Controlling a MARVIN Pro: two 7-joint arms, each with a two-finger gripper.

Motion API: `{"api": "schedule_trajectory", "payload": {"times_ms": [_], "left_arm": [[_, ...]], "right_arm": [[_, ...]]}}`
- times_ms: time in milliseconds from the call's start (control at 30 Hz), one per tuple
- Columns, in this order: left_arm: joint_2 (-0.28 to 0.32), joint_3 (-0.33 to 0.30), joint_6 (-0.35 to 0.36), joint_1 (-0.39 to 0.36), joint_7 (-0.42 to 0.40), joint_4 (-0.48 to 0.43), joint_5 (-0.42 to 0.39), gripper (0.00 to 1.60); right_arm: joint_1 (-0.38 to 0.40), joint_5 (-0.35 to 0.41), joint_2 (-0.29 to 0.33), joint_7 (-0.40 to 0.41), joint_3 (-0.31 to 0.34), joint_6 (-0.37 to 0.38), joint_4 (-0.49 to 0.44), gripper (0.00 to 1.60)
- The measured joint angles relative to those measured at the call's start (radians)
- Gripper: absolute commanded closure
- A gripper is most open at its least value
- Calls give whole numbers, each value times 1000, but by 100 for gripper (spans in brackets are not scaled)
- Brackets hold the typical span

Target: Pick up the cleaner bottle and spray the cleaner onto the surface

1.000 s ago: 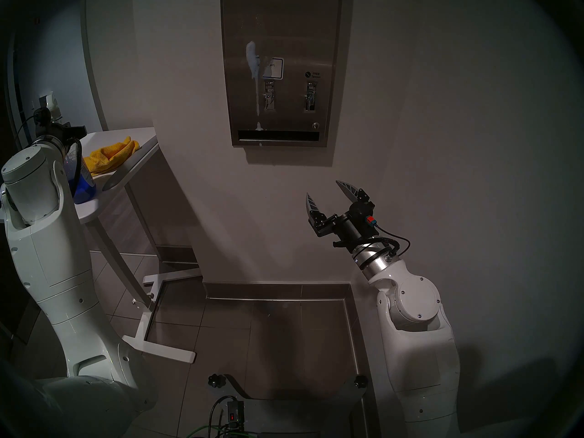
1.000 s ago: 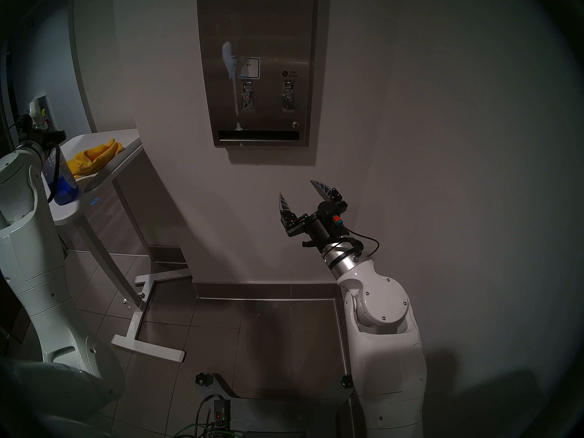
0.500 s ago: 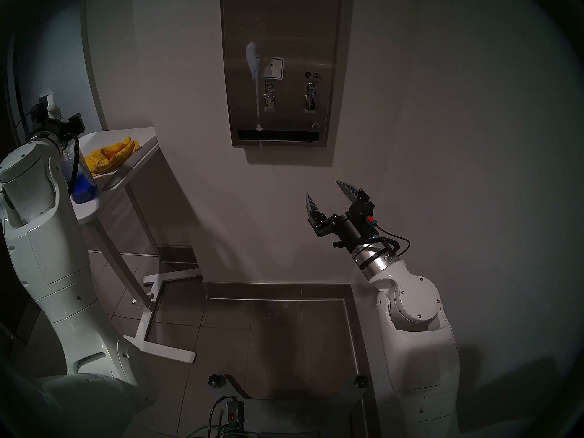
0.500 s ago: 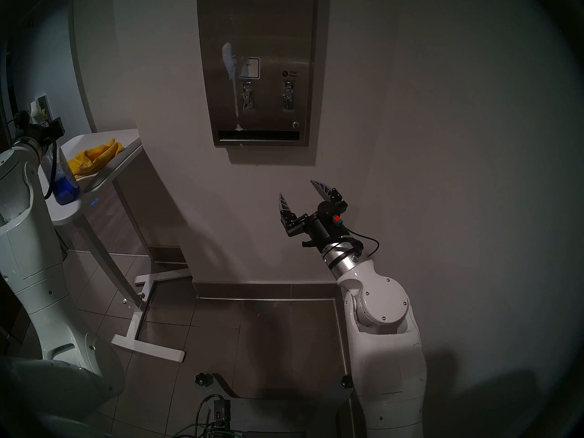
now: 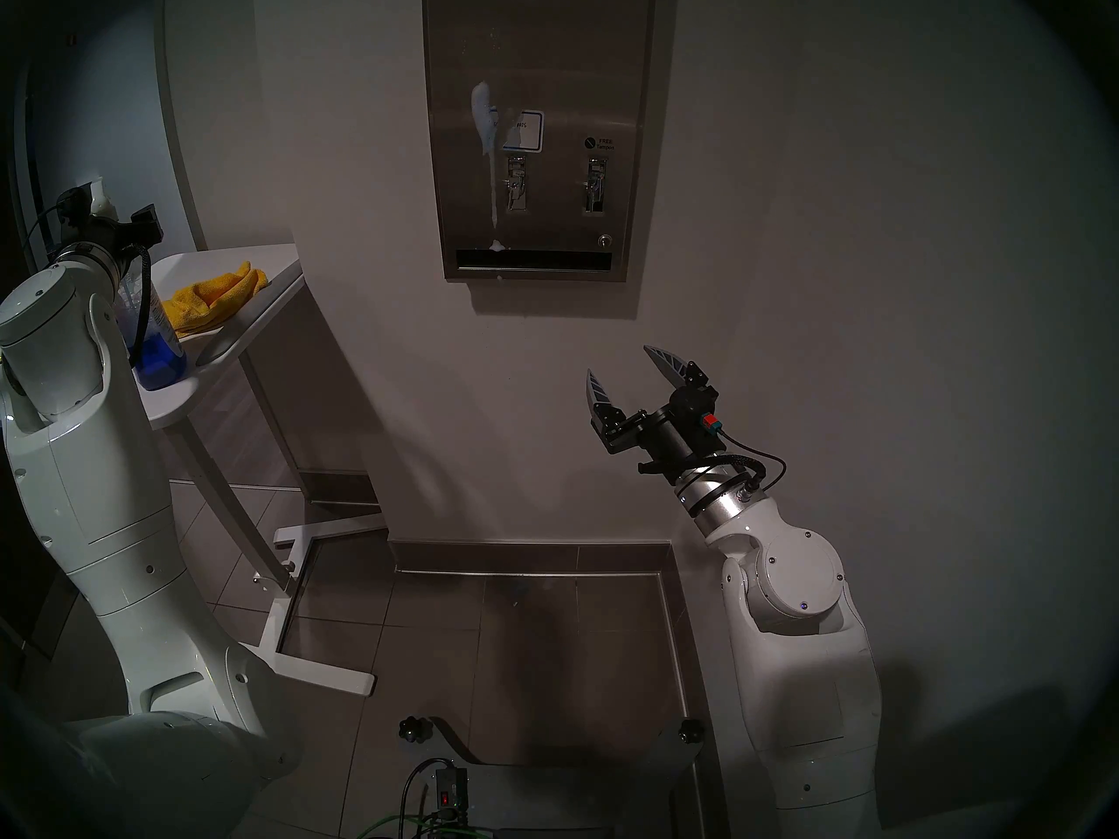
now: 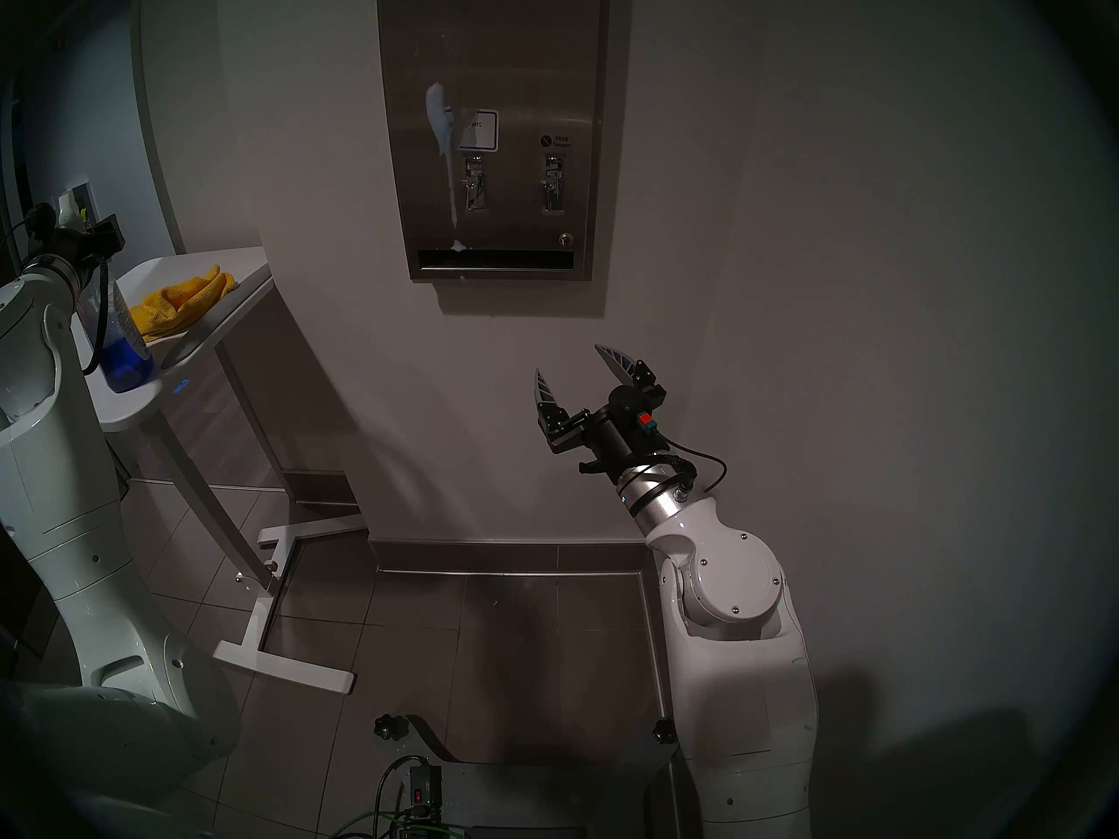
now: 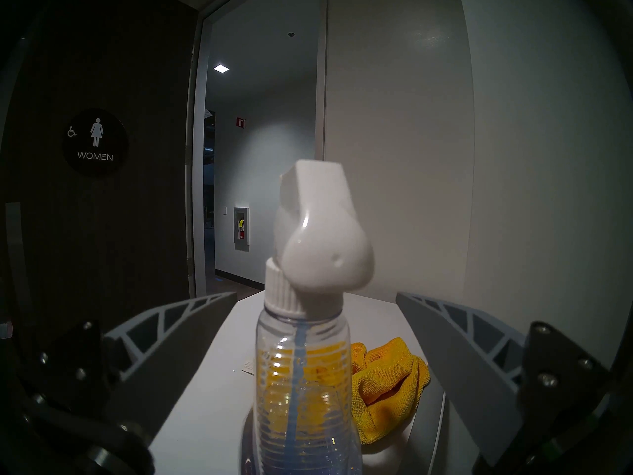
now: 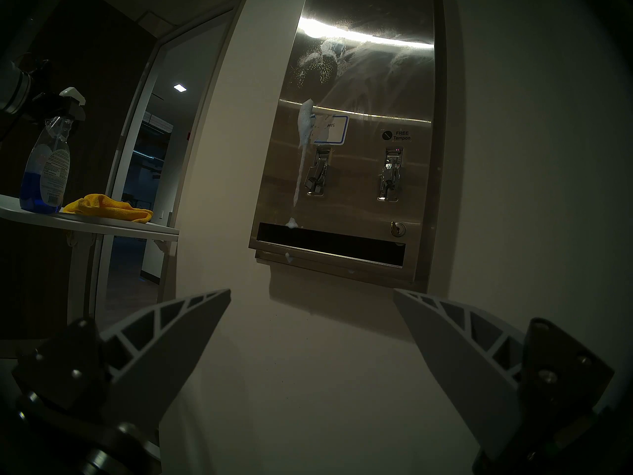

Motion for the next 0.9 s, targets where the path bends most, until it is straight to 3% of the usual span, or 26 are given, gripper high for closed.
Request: {"api": "schedule_trajectory", "payload": {"times_ms": [900], "left_arm": [[108, 138, -60, -160, 64, 83, 63, 0]], "right_arm": [[0, 1, 0, -1, 0, 0, 0, 0]]}}
